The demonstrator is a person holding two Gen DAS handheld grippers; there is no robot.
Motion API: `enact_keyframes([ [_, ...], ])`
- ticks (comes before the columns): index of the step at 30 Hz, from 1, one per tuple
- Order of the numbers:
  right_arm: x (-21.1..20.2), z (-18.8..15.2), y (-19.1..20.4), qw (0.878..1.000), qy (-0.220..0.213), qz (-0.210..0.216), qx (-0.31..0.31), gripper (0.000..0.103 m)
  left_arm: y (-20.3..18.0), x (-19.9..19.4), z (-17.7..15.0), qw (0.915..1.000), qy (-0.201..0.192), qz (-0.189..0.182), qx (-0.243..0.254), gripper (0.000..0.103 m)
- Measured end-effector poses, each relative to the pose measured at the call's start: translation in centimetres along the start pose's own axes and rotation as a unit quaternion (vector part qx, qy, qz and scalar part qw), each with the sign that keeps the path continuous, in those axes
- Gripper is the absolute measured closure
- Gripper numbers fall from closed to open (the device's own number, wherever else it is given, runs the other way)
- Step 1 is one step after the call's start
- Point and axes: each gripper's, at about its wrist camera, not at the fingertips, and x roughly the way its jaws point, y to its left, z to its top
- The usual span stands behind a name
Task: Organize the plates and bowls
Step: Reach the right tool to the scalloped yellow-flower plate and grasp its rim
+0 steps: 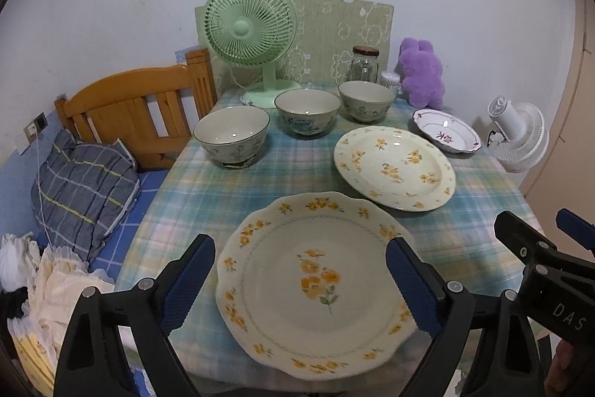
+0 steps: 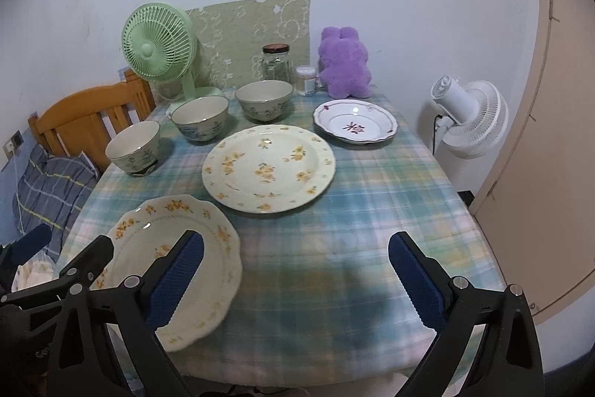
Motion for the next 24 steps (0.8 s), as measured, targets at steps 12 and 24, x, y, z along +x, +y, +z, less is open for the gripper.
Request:
enact_keyframes([
  [12,5.2,0.6,4.7,0.999,0.049,-0.011,0.013,0.006,3.9,6.3,0.9,0.9974,0.067,-0.01,0.023,0.012],
  [24,10.1,-2.0,8.0,0.992,0.121,-0.024,0.025,0.011,4.8,11.1,-1.6,0.9876,0.148,-0.03,0.045,0.014],
])
